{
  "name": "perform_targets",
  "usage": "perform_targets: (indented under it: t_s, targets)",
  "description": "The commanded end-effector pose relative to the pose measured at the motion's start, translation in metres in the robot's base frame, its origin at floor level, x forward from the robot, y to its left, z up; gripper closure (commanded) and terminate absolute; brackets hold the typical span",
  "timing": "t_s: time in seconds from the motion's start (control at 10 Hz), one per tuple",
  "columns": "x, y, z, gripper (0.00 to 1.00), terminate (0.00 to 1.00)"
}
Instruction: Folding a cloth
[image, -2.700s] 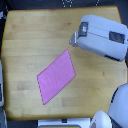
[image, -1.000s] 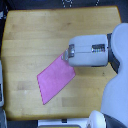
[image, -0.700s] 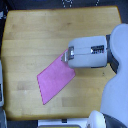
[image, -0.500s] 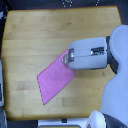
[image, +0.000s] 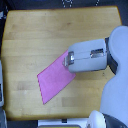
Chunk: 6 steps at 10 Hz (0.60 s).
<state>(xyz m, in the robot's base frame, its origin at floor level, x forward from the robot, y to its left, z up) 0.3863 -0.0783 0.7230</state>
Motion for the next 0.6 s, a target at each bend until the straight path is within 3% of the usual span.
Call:
perform_targets:
  t_s: [0.0, 0.5]
  targets:
    - [0.004, -0.0008, -0.0008, 1.0, 0.0]
    - [0.0021, -0.0025, 0.0075, 1.0, 0.0]
